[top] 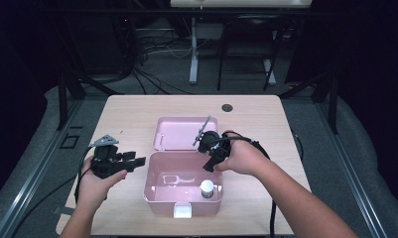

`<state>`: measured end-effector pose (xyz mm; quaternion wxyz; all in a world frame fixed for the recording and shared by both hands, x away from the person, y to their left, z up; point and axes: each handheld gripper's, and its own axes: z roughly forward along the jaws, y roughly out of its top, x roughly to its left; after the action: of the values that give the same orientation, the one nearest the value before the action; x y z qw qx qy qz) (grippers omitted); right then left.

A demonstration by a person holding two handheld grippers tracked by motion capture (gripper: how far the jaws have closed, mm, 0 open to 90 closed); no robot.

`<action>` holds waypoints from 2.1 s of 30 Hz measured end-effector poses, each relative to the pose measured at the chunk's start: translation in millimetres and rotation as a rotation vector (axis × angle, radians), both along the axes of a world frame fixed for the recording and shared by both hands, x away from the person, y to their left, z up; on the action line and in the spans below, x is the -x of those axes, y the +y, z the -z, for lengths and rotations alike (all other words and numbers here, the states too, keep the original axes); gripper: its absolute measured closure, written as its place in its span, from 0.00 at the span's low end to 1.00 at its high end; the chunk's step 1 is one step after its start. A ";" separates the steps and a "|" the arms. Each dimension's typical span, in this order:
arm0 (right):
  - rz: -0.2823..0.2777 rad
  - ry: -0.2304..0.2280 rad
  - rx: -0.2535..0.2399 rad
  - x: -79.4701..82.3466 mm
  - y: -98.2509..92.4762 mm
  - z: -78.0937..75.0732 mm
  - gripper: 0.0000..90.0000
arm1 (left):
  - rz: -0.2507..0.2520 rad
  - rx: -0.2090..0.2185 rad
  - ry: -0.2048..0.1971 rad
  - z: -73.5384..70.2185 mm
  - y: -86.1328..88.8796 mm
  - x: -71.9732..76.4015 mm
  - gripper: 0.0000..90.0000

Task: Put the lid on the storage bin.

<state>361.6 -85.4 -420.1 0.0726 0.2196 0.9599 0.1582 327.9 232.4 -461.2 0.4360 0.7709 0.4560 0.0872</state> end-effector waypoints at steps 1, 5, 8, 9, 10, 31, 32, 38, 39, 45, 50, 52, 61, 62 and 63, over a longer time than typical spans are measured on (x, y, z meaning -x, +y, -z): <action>0.011 -0.003 -0.005 -0.8 -1.5 -0.9 0.55 | 0.000 -0.001 -0.001 0.2 -0.6 0.1 0.52; 0.052 -0.018 -0.048 -3.3 -7.2 -4.1 0.54 | 0.026 -0.014 0.003 0.7 -3.8 1.0 0.55; 0.091 -0.024 -0.086 -4.7 -12.2 -6.0 0.54 | 0.044 -0.016 0.003 1.1 -6.2 2.0 0.55; 0.102 -0.029 -0.091 -5.5 -13.8 -6.3 0.54 | 0.047 -0.016 -0.007 1.2 -7.1 2.7 0.56; 0.116 -0.040 -0.098 -6.5 -15.6 -6.5 0.54 | 0.048 -0.012 -0.007 1.2 -7.7 3.2 0.57; 0.302 -0.129 -0.225 -16.2 -26.8 -2.4 0.55 | 0.111 -0.060 -0.015 1.7 -22.2 11.3 0.80; 0.311 -0.130 -0.236 -16.5 -27.3 -1.0 0.55 | 0.109 -0.065 -0.012 2.1 -23.3 11.5 0.81; 0.376 -0.117 -0.268 -21.1 -33.4 5.1 0.58 | 0.103 -0.101 -0.015 4.8 -25.0 9.9 0.84; 0.387 -0.120 -0.271 -23.1 -34.9 6.1 0.59 | 0.104 -0.097 -0.013 4.8 -24.8 9.8 0.84; 0.469 -0.127 -0.295 -32.2 -41.7 5.7 0.63 | 0.105 -0.093 -0.012 5.0 -24.4 9.8 0.84; 0.514 -0.141 -0.315 -40.0 -42.7 6.6 0.65 | 0.104 -0.090 -0.012 5.1 -24.5 9.9 0.84; 0.528 -0.145 -0.318 -42.6 -42.3 7.5 0.66 | 0.106 -0.091 -0.013 5.2 -24.2 9.7 0.84; 0.582 -0.109 -0.318 -53.0 -41.7 12.3 0.66 | 0.101 -0.085 -0.009 5.6 -24.1 9.7 0.84; 0.588 -0.104 -0.319 -54.4 -42.2 12.4 0.66 | 0.096 -0.080 -0.005 5.7 -24.3 9.9 0.84; 0.588 -0.104 -0.319 -54.4 -42.2 12.4 0.66 | 0.096 -0.080 -0.005 5.7 -24.3 9.9 0.84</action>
<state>416.0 -127.6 -432.5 0.1286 0.4874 0.8136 0.2898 318.0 208.1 -466.9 0.4097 0.8085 0.4136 0.0860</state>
